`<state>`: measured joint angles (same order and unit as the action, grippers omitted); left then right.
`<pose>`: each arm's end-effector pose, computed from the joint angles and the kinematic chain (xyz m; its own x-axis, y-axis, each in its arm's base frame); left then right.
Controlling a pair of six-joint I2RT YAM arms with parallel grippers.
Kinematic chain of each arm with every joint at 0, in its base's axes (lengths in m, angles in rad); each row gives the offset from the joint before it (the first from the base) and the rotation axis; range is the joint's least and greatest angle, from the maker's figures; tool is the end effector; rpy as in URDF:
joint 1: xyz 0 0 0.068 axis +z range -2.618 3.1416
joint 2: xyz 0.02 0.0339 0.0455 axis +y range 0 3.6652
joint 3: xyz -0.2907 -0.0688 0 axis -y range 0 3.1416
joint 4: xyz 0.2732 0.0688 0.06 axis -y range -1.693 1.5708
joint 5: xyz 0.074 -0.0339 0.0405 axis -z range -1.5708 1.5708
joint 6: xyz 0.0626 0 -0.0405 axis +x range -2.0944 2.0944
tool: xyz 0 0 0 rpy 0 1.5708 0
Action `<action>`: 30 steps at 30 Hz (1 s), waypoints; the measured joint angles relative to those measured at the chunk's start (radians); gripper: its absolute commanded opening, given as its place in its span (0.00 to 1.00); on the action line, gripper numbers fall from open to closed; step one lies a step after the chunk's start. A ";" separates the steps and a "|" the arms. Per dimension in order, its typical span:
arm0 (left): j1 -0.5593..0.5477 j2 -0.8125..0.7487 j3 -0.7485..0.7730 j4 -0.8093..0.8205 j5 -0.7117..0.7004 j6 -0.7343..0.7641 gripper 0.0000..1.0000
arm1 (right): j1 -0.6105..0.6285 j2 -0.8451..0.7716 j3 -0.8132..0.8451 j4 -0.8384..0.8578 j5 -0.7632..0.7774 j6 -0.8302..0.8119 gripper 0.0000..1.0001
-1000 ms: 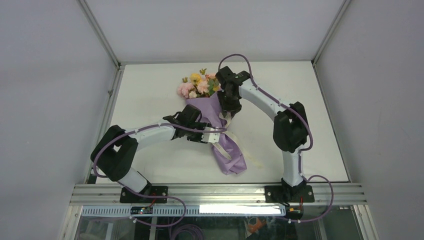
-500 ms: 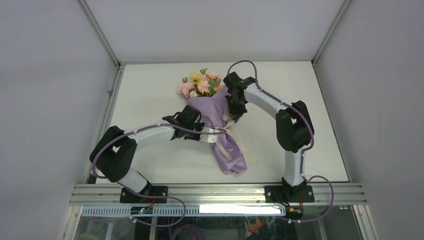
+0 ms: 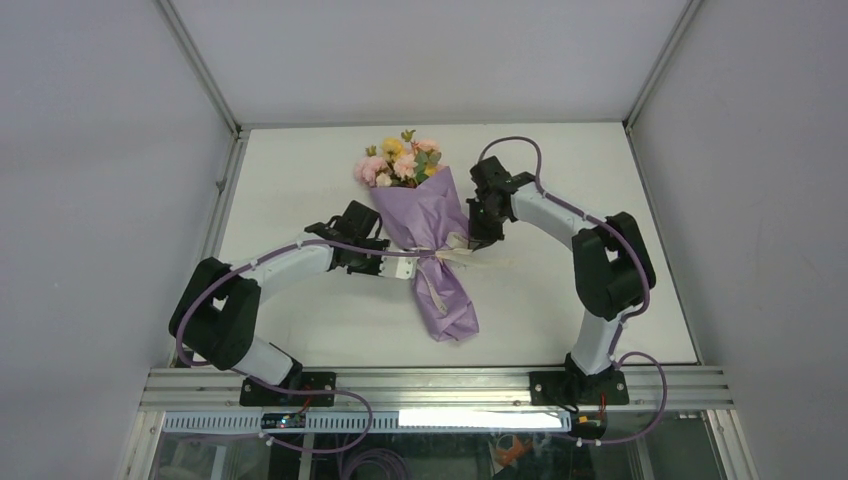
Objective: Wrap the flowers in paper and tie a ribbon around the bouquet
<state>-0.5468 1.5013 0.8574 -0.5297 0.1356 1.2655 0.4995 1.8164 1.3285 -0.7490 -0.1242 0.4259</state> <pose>0.2578 -0.1668 0.1620 0.2972 0.9254 -0.2352 0.9195 -0.2111 0.3315 0.3516 0.2007 0.1918 -0.9663 -0.0603 -0.2501 -0.1227 0.9625 0.2420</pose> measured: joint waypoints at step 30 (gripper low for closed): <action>0.116 -0.138 0.083 -0.237 -0.034 -0.103 0.68 | -0.084 -0.331 -0.132 -0.091 -0.082 0.021 0.49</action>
<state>-0.4305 1.3632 0.9401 -0.7670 0.1020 1.1625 0.4152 1.4853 1.1961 -0.8402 -0.2058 0.4473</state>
